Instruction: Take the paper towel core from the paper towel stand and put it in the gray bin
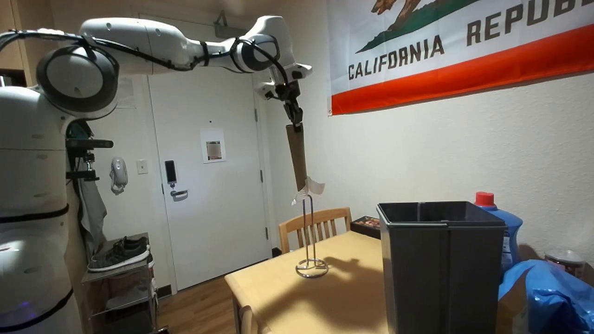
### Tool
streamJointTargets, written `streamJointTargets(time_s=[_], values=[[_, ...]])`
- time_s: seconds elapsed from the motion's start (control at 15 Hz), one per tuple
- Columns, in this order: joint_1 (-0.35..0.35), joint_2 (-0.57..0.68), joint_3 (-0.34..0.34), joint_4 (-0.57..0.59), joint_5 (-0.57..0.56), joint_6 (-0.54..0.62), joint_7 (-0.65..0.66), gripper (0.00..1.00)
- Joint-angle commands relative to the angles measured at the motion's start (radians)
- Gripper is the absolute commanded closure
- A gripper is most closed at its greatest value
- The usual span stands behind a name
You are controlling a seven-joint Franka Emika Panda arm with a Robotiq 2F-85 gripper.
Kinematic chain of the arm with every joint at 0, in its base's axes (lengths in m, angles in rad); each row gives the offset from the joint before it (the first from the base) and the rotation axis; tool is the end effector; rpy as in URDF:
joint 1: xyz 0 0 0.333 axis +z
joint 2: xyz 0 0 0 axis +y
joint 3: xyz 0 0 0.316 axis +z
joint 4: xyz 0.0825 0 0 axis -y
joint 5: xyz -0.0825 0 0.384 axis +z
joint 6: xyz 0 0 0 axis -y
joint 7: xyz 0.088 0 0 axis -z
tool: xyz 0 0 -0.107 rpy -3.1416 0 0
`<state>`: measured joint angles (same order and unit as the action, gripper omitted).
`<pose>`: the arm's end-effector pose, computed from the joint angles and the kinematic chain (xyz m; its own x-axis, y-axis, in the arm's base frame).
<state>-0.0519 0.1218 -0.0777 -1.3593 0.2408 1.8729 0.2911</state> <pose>0.6148 -0.0581 0.6901 0.8404 -0.4559 0.2930 -0.3603 -0.8739 -0.3262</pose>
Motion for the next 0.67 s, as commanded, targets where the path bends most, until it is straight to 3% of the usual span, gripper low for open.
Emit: streamJointTargets(time_s=[0.0, 0.6], values=[[-0.006, -0.072, 0.000, -0.087, 0.045, 0.037, -0.007, 0.99], [0.001, -0.156, 0.003, -0.259, 0.078, 0.332, 0.150, 0.99]])
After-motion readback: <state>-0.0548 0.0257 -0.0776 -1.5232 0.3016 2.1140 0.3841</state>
